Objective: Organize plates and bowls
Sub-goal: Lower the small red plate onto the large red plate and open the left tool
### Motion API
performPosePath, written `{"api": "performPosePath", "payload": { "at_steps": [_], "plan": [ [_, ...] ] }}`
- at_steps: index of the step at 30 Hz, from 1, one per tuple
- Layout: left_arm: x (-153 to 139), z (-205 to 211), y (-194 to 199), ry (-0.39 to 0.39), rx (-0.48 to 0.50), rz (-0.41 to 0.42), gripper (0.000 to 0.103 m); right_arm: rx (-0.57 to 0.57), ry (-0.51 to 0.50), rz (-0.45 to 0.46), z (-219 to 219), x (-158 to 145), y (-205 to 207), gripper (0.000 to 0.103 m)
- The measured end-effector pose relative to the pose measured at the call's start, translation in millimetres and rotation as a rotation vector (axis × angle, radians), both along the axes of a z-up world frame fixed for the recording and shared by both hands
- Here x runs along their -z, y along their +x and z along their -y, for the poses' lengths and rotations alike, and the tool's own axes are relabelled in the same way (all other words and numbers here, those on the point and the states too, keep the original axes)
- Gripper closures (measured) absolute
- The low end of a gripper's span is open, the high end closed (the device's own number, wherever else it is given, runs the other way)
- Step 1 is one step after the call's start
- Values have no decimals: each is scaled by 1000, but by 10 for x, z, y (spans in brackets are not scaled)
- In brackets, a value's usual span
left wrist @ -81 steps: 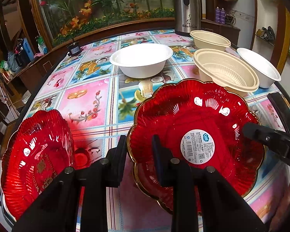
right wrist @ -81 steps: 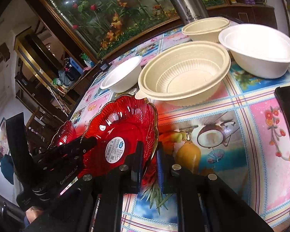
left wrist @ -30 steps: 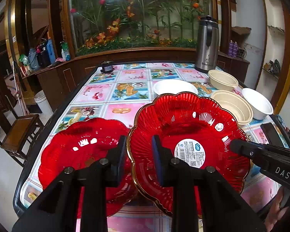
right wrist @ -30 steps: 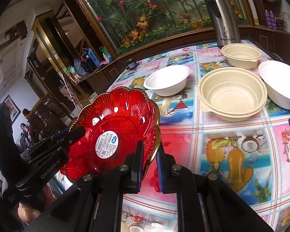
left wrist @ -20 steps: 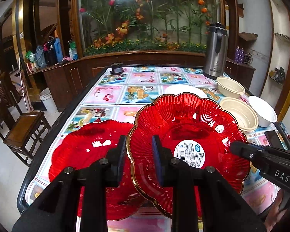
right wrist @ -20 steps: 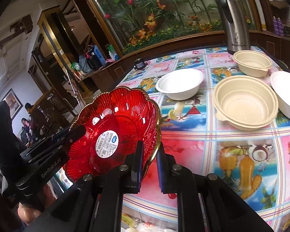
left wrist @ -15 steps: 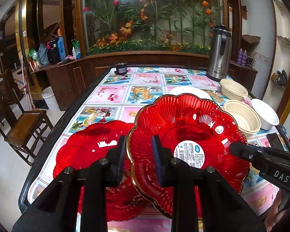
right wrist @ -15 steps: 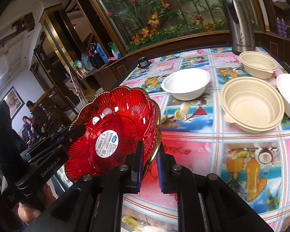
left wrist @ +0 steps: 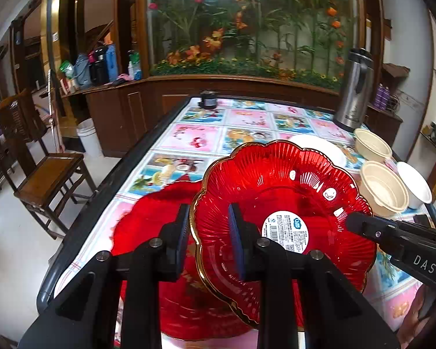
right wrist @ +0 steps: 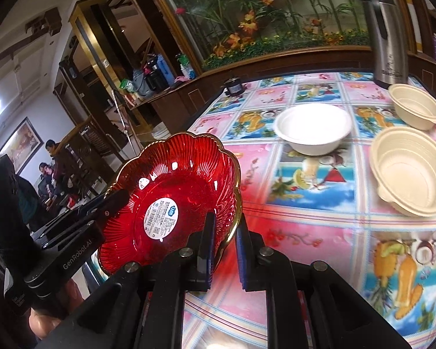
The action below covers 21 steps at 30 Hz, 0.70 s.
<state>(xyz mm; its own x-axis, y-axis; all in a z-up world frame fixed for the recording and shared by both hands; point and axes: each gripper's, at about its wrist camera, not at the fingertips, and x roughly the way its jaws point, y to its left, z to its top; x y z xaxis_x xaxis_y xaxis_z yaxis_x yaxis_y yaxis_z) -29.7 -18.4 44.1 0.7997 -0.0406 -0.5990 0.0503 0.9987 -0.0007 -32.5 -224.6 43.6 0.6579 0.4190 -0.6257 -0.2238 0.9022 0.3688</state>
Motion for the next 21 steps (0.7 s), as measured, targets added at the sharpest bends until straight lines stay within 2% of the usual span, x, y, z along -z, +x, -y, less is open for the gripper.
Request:
{"api": "performPosePath", "payload": {
  "at_steps": [13,16,21],
  "plan": [
    [240,-533,215,-39,-108,-81,80,-84,-81,-29,-646,112,437,90],
    [309,-592,260,-27,-128,-104,80,-103,-125,-52,-795,183,539,90],
    [529,-625,344,19,-144,-190,80,-139,-176,-97,-947,367,608,89]
  ]
}}
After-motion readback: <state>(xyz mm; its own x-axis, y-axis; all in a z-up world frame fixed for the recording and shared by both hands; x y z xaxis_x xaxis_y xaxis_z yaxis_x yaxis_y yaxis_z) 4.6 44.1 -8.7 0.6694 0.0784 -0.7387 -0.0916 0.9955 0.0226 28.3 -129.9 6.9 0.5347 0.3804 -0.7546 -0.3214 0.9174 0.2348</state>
